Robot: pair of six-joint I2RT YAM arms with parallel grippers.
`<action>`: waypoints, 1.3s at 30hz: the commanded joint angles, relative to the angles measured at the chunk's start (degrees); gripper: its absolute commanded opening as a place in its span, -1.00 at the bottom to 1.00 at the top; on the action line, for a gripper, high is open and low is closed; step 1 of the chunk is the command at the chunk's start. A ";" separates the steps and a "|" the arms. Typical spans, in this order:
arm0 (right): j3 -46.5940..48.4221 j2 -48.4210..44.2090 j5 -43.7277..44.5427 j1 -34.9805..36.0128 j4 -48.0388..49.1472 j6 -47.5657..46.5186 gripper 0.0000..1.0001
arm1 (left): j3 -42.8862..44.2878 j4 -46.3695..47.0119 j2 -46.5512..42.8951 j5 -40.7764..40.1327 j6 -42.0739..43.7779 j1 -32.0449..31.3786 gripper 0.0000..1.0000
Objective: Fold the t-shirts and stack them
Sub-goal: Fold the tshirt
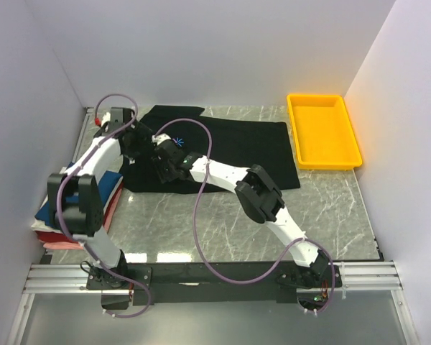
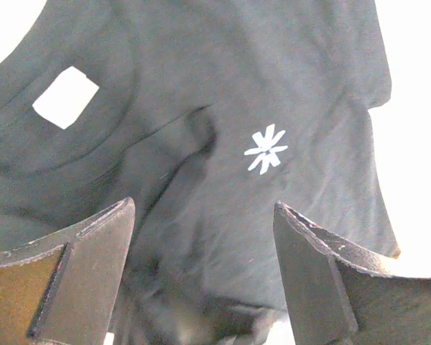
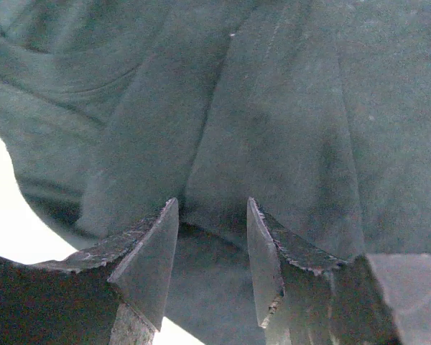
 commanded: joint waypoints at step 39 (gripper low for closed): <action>0.84 -4.00 -7.37 -14.07 2.33 2.36 -0.80 | -29.11 0.82 -12.60 -14.01 -5.87 4.66 -0.82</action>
